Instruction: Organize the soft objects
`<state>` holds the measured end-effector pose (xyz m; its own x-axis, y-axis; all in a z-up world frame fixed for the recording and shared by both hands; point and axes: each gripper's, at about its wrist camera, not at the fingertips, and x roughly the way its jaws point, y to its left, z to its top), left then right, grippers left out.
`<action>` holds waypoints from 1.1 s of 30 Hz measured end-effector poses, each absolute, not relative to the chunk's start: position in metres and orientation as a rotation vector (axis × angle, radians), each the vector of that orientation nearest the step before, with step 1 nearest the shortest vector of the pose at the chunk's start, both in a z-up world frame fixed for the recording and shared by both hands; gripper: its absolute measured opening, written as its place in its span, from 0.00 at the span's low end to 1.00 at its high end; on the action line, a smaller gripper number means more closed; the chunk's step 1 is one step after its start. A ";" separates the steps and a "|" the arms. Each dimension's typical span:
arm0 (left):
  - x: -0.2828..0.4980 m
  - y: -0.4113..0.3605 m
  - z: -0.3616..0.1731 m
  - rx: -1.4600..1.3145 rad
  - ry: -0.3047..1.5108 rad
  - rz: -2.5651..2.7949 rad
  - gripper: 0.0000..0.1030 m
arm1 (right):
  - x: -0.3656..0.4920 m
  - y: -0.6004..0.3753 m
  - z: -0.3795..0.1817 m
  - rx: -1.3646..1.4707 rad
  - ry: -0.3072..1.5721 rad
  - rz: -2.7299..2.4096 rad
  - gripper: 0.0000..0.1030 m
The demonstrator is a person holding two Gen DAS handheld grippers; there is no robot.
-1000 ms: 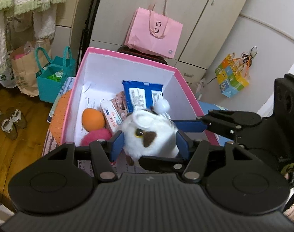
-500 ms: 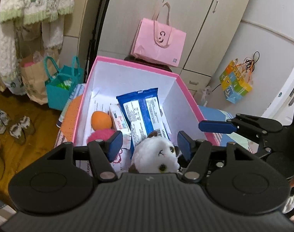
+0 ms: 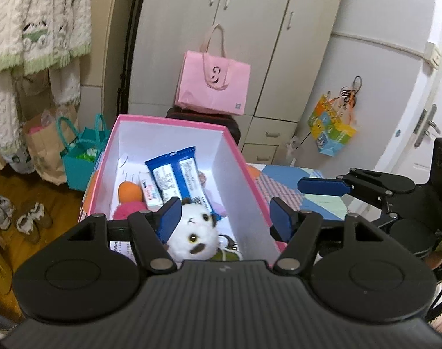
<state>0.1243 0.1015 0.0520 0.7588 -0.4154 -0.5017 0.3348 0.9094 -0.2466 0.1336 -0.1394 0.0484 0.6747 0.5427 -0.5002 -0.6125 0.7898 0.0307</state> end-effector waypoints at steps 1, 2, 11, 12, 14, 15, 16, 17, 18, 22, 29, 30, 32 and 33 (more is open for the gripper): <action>0.120 0.099 0.054 -0.139 0.566 -0.412 0.65 | 0.130 -0.143 0.050 -0.132 0.512 0.646 0.79; 0.115 0.096 0.055 -0.133 0.551 -0.412 0.67 | 0.127 -0.145 0.050 -0.113 0.510 0.645 0.79; 0.077 0.084 0.056 -0.114 0.474 -0.393 0.72 | 0.102 -0.176 0.053 0.003 0.456 0.537 0.81; 0.074 0.084 0.056 -0.116 0.473 -0.396 0.72 | 0.100 -0.181 0.055 0.016 0.447 0.517 0.81; 0.069 0.082 0.058 -0.115 0.466 -0.403 0.73 | 0.095 -0.192 0.059 0.038 0.431 0.473 0.81; 0.068 0.081 0.059 -0.112 0.461 -0.401 0.73 | 0.092 -0.195 0.060 0.041 0.425 0.457 0.81; 0.066 0.080 0.059 -0.109 0.454 -0.396 0.74 | 0.089 -0.198 0.061 0.040 0.417 0.441 0.81; 0.065 0.078 0.060 -0.104 0.446 -0.389 0.74 | 0.085 -0.200 0.062 0.035 0.410 0.430 0.81; 0.063 0.077 0.061 -0.099 0.440 -0.382 0.75 | 0.081 -0.201 0.063 0.028 0.403 0.418 0.82; 0.055 0.070 0.058 -0.085 0.406 -0.342 0.77 | 0.068 -0.207 0.064 0.022 0.378 0.373 0.87; 0.044 0.065 0.047 -0.060 0.368 -0.210 0.89 | 0.061 -0.214 0.062 -0.026 0.417 0.217 1.00; 0.044 0.063 0.045 -0.043 0.367 -0.202 0.92 | 0.062 -0.212 0.061 -0.050 0.451 0.175 1.00; 0.045 0.055 0.044 0.010 0.366 -0.200 0.96 | 0.060 -0.211 0.062 -0.069 0.475 0.117 1.00; 0.044 0.052 0.044 0.029 0.373 -0.195 0.96 | 0.057 -0.213 0.063 -0.069 0.473 0.106 1.00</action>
<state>0.0443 0.0520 0.0437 0.9129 -0.1837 -0.3645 0.1942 0.9809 -0.0078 0.0566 -0.2132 0.0625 0.8849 0.0856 -0.4578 -0.1176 0.9922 -0.0419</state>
